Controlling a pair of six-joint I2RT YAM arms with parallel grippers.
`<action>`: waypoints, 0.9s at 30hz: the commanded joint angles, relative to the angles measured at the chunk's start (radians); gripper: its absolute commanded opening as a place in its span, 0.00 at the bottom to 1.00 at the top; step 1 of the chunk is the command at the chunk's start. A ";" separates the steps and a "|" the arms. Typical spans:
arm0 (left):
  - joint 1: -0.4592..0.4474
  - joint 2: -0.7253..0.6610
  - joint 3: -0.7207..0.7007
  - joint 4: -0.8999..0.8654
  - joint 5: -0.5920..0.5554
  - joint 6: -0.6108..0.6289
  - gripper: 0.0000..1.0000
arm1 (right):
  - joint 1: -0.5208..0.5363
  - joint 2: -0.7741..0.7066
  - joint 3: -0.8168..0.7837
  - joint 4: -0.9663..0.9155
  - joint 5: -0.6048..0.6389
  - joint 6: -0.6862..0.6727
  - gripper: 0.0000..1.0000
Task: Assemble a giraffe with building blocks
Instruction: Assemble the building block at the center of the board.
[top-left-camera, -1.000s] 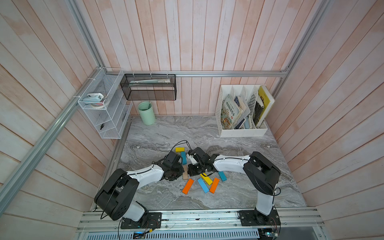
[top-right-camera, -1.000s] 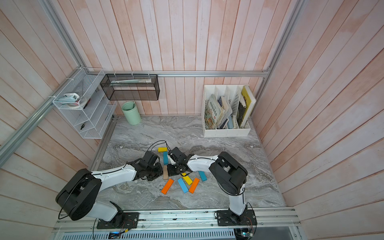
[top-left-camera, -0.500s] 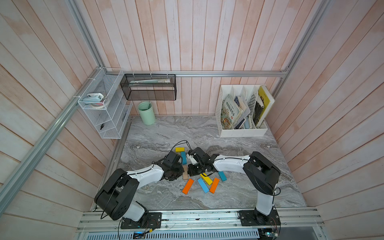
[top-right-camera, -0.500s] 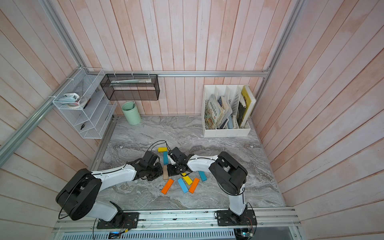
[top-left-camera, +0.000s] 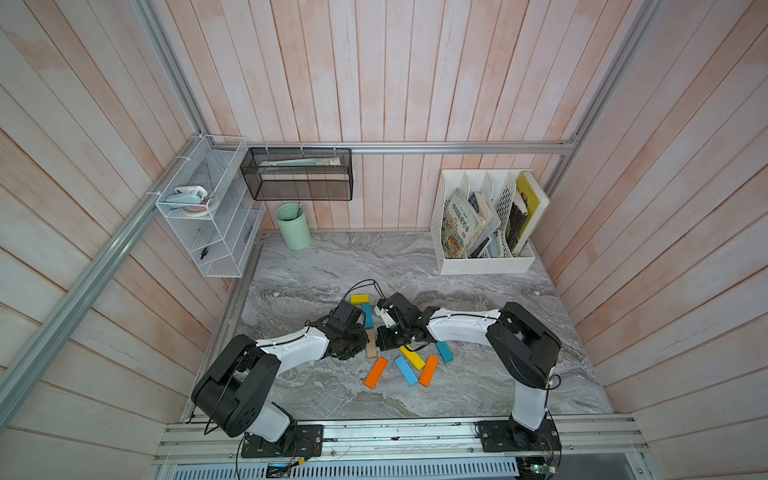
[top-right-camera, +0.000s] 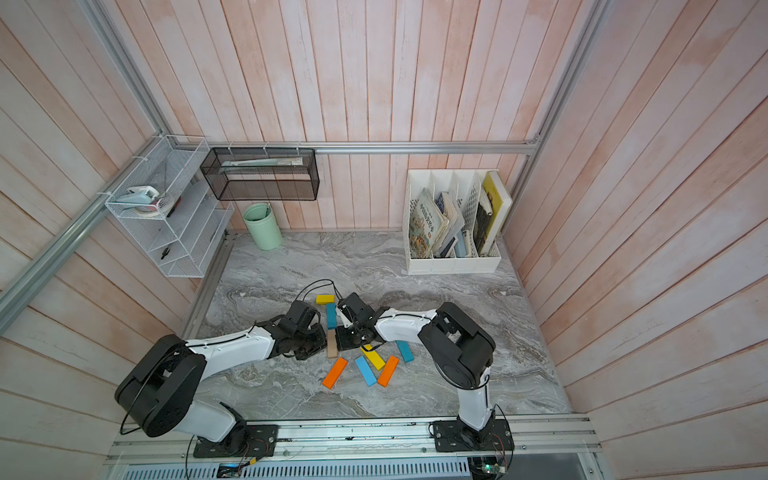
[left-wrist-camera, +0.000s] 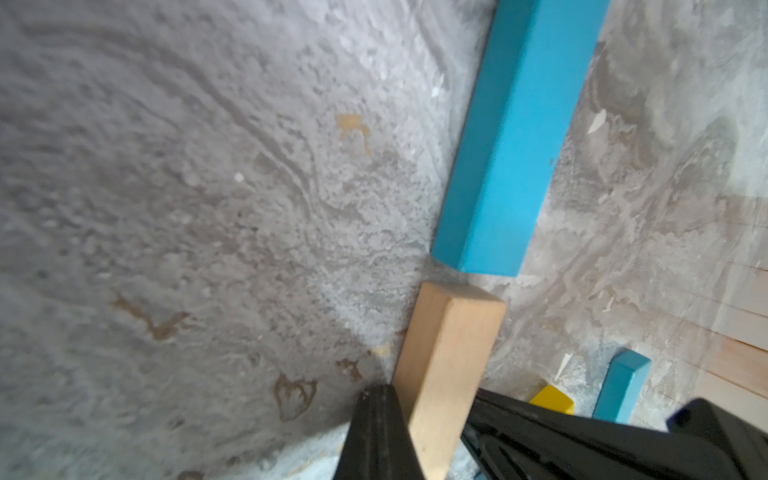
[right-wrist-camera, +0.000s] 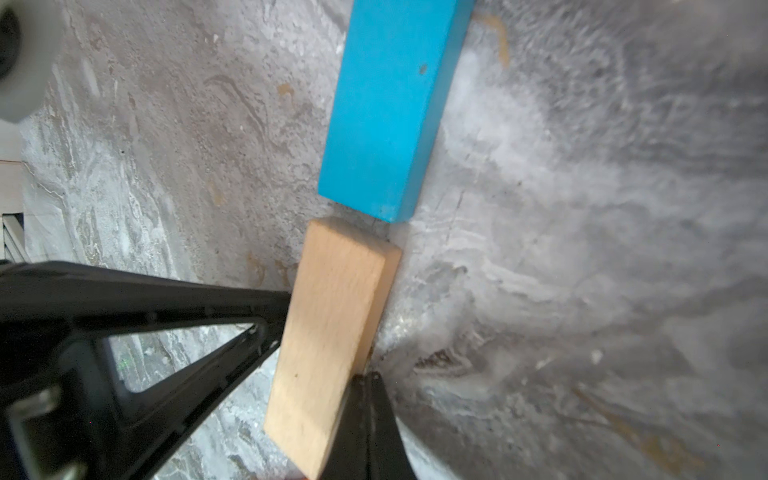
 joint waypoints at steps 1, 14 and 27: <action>0.003 0.028 0.005 -0.031 0.001 0.018 0.00 | -0.008 0.028 0.008 0.002 -0.015 -0.020 0.00; 0.010 0.044 0.012 -0.020 0.008 0.017 0.00 | -0.019 0.046 0.026 -0.001 -0.021 -0.031 0.00; 0.020 0.048 0.020 -0.027 0.008 0.032 0.00 | -0.021 0.042 0.031 -0.007 -0.026 -0.033 0.00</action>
